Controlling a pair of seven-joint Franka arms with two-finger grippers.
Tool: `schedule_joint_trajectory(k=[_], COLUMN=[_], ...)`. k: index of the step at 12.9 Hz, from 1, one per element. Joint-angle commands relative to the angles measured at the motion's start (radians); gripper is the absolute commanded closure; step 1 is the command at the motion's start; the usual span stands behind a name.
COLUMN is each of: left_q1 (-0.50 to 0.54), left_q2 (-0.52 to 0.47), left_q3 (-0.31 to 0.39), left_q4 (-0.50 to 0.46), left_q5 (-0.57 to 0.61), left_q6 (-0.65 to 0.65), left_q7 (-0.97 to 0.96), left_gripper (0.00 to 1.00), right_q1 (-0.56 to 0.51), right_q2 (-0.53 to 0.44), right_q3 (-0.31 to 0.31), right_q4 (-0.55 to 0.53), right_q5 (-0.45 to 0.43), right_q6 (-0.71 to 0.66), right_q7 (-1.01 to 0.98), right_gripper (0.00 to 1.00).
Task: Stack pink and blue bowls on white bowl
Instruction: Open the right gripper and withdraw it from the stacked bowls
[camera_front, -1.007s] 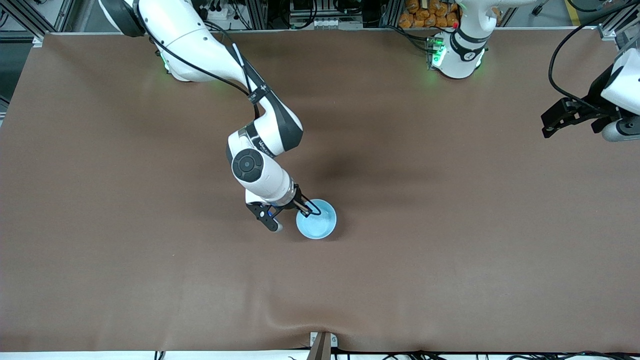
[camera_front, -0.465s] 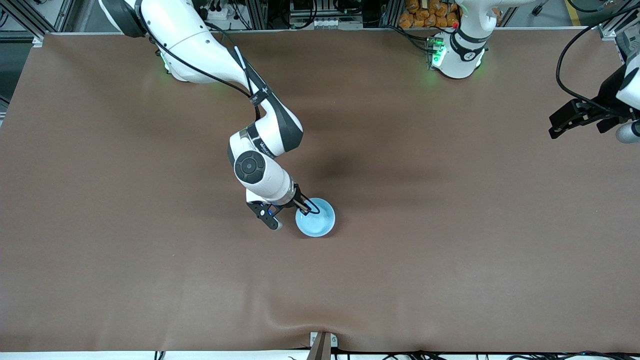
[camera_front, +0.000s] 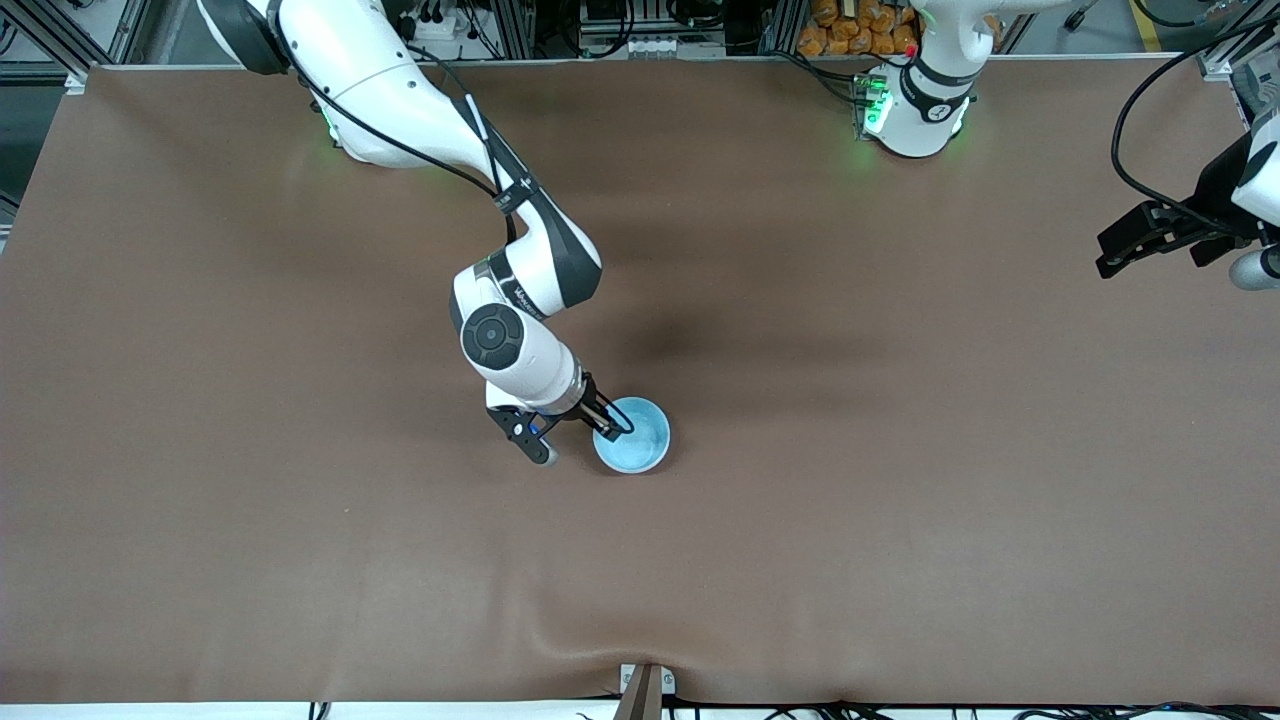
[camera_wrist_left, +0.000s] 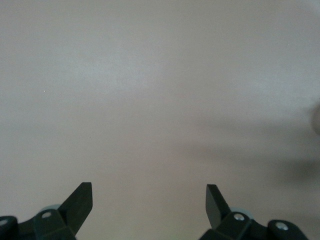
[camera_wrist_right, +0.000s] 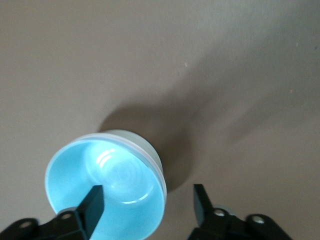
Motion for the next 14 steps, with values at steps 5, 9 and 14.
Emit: schedule_joint_trajectory(k=[5,9,14], left_q1=[0.012,0.012,0.01], left_q2=[-0.017,-0.017,-0.017], left_q3=[-0.003,-0.003,-0.004], left_q4=[-0.013,-0.022,-0.02], left_q5=[-0.015,-0.015,-0.015], left_q6=[-0.009,-0.009,-0.009], left_q7=[0.011,0.011,0.003], left_gripper=[0.0,0.0,0.0], right_q1=[-0.074,-0.22,-0.367], right_q2=[-0.192,-0.278,-0.422], right_q3=[-0.173,-0.175,-0.184], right_q4=[-0.015,-0.02,-0.04], right_q5=[-0.081,-0.081,-0.135], right_q6=[-0.306,-0.444,-0.611], right_q7=[-0.438,-0.736,-1.038], right_gripper=[0.0,0.0,0.0])
